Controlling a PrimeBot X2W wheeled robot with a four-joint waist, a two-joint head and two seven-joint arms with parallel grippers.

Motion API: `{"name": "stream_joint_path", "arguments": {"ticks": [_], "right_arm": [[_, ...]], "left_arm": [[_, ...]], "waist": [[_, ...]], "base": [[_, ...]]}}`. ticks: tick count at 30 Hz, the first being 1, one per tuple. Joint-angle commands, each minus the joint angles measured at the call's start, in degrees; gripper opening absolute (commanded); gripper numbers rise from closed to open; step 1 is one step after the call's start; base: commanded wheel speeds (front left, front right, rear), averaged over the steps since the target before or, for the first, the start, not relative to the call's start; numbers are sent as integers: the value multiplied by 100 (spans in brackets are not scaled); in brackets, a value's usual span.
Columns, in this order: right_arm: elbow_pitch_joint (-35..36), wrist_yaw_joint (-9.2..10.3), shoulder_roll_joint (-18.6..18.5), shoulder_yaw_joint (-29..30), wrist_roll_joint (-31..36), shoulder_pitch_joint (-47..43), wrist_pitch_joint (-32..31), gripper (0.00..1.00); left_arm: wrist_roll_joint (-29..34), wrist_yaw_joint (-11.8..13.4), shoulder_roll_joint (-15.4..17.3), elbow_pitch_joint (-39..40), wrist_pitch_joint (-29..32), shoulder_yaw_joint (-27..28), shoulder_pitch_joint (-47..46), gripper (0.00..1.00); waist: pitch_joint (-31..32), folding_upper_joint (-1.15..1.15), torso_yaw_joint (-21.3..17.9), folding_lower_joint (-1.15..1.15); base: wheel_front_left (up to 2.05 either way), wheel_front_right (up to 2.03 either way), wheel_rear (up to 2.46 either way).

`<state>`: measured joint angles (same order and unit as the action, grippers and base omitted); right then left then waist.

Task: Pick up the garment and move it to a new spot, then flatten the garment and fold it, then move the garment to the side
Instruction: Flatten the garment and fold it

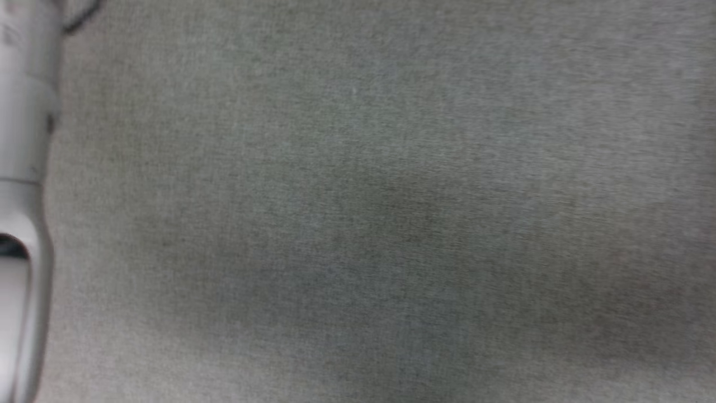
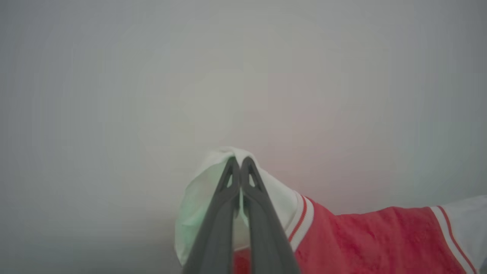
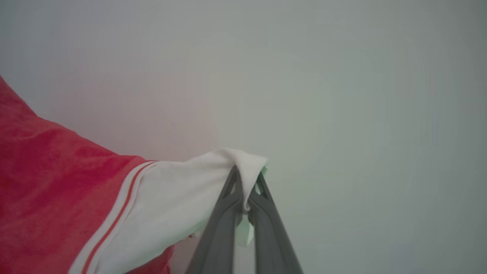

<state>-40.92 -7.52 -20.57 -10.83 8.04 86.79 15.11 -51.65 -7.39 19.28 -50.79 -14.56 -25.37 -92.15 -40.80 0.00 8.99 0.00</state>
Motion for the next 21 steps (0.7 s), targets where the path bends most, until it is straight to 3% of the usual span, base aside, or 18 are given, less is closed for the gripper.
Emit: {"name": "stream_joint_path", "arguments": {"ticks": [1, 5, 10, 16, 21], "right_arm": [[-46, 6, 9, -18, -113, -81, 2, 0], [-172, 6, 7, 27, -713, -302, 3, 0], [-416, 6, -41, -901, -2047, -708, -60, 0], [50, 5, -803, -1764, -3676, -1363, -832, 0], [767, 6, -1558, -2225, -4784, -2176, -1626, 0]], "left_arm": [[-85, -11, -15, -6, 36, -60, 77, 0], [-432, -12, -38, -160, 402, -326, 364, 0], [-724, -12, 29, -204, 1120, -676, 670, 0], [-771, -12, 269, 179, 1929, -1377, 1206, 0], [-763, -6, 544, 542, 2205, -1839, 1865, 0]], "waist": [[-161, 0, 194, 0], [48, 0, 259, 0], [582, 0, 303, 0], [1288, 0, 382, 0], [1922, 0, 361, 0]], "base": [[0, 0, 0], [0, 0, 0], [0, 0, 0], [0, 0, 0], [0, 0, 0]]}}
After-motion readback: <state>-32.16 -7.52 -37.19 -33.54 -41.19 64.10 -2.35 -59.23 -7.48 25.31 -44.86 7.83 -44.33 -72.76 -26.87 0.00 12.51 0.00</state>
